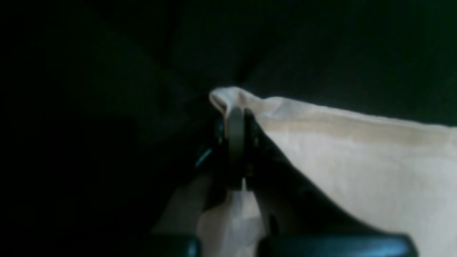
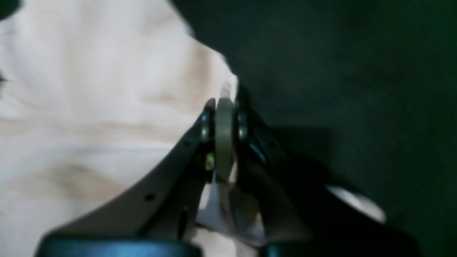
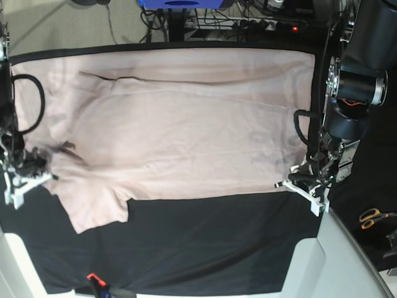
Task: Fold the T-shirt properly
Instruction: 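Drag the hem corner with the left gripper toward the right gripper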
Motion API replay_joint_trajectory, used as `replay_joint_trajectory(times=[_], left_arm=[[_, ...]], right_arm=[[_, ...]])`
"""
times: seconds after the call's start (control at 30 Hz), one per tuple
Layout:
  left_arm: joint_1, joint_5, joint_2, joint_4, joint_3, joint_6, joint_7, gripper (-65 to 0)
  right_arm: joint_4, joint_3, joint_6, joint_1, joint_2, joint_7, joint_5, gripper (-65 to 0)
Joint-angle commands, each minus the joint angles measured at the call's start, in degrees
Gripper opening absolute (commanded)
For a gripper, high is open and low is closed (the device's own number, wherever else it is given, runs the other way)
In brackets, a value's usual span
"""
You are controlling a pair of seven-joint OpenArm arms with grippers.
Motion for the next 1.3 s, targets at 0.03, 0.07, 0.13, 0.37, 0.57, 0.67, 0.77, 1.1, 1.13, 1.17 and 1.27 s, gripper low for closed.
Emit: replay_joint_trajectory(times=[0.03, 0.07, 0.13, 0.37, 0.57, 0.67, 0.77, 1.1, 1.13, 1.17, 1.27], left_arm=[[-0.4, 0.0, -2.0, 4.2, 0.0, 0.3, -0.1, -65.0], [0.3, 0.0, -2.3, 5.8, 0.0, 0.3, 0.0, -65.0], [1.5, 0.0, -3.0, 8.3, 0.0, 0.3, 0.3, -65.0], [5.6, 0.0, -3.4, 16.4, -4.1, 0.4, 2.7, -65.0], [9.6, 0.2, -3.5, 25.6, -10.7, 0.4, 8.5, -65.0], [11.7, 0.3, -3.6, 30.5, -10.7, 0.4, 9.0, -65.0], [13.3, 0.0, -3.4, 33.3, -10.9, 0.4, 9.0, -65.0], [19.9, 0.0, -3.7, 44.1, -11.3, 0.4, 14.1, -65.0], [20.8, 0.0, -3.7, 46.2, -11.9, 0.5, 15.0, -65.0], [22.1, 0.0, -3.5, 48.4, -13.3, 0.5, 16.3, -65.0], [26.0, 0.0, -3.2, 56.2, -17.7, 0.5, 20.8, -65.0]], right_arm=[[1.9, 0.3, 0.2, 1.7, 1.3, 1.1, 0.3, -65.0], [2.2, 0.3, 0.2, 1.7, 1.3, 1.1, 0.3, -65.0], [2.5, 0.3, 0.2, 1.8, 1.4, 1.1, 0.3, -65.0], [2.5, 0.3, 0.2, 1.5, 2.4, 5.3, 0.3, -65.0], [2.5, 0.3, 0.2, 1.5, 2.8, 5.7, 0.3, -65.0], [2.5, 0.3, 0.2, 1.6, 2.8, 5.7, 0.3, -65.0], [2.6, 0.6, 0.2, 1.5, 2.8, 5.9, 0.3, -65.0], [11.1, 0.8, 0.0, -3.4, 3.9, 7.7, 0.6, -65.0], [11.8, 0.9, 0.0, -3.9, 3.9, 7.2, 0.7, -65.0], [12.5, 1.0, 0.0, -4.3, 3.9, 6.4, 0.7, -65.0], [14.3, 5.0, 0.0, -6.5, 3.7, 4.1, 0.5, -65.0]])
